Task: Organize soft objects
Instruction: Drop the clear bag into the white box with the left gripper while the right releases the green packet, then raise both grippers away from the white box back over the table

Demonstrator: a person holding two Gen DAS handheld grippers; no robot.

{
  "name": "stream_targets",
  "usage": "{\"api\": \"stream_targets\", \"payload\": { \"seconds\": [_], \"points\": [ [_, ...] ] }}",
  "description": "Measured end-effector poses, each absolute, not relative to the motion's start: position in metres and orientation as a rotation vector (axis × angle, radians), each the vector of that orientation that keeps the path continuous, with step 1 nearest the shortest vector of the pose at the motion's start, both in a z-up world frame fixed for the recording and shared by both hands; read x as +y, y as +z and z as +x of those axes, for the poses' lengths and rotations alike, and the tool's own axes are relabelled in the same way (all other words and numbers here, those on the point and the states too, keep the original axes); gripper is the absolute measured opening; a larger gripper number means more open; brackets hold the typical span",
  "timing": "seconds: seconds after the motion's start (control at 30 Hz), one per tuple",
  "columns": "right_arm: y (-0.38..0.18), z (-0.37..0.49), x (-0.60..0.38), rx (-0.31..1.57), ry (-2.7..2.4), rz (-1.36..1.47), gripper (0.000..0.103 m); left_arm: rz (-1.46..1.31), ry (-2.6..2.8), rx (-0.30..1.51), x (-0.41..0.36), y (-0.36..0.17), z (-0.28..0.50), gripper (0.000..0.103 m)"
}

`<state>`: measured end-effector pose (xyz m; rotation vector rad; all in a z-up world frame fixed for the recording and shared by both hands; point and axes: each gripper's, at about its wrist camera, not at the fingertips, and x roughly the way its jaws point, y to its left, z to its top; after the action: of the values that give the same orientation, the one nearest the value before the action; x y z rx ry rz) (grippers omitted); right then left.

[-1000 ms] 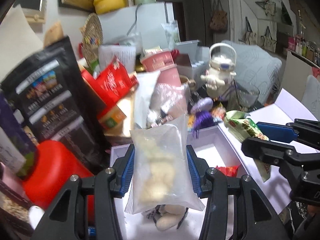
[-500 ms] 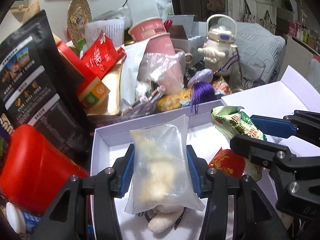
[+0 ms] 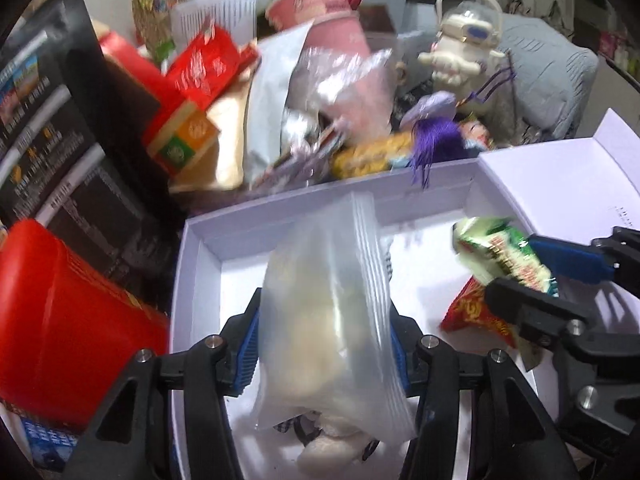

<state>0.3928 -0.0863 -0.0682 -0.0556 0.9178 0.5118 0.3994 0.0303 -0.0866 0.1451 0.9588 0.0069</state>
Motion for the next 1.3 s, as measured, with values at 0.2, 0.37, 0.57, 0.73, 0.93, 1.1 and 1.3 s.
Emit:
{"api": "stream_targets", "payload": {
  "seconds": [0.2,0.37,0.57,0.73,0.93,1.1,1.3],
  "points": [
    [-0.064,0.391,-0.087,0.915,0.493,-0.061,0.052,0.140,0.010,0.987,0.031,-0.085,0.401,0.052],
    [-0.050,0.387,-0.091,0.877,0.475,-0.064,0.058,0.145,0.040,0.931,0.030,-0.067,0.392,0.052],
    [-0.027,0.372,-0.094,0.807,0.471,-0.072,0.059,0.128,0.042,0.907,0.033,-0.049,0.382,0.052],
    [-0.003,0.360,-0.098,0.749,0.474,-0.050,0.059,0.125,0.042,0.848,0.033,-0.021,0.365,0.052],
    [0.027,0.339,-0.104,0.701,0.469,-0.048,0.059,0.110,0.046,0.787,0.032,0.018,0.343,0.052],
    [0.057,0.315,-0.117,0.651,0.461,-0.021,0.059,0.110,0.039,0.715,0.027,0.056,0.314,0.052],
    [0.096,0.279,-0.136,0.576,0.436,-0.007,0.069,0.095,0.022,0.622,0.020,0.098,0.275,0.052]
  ]
}}
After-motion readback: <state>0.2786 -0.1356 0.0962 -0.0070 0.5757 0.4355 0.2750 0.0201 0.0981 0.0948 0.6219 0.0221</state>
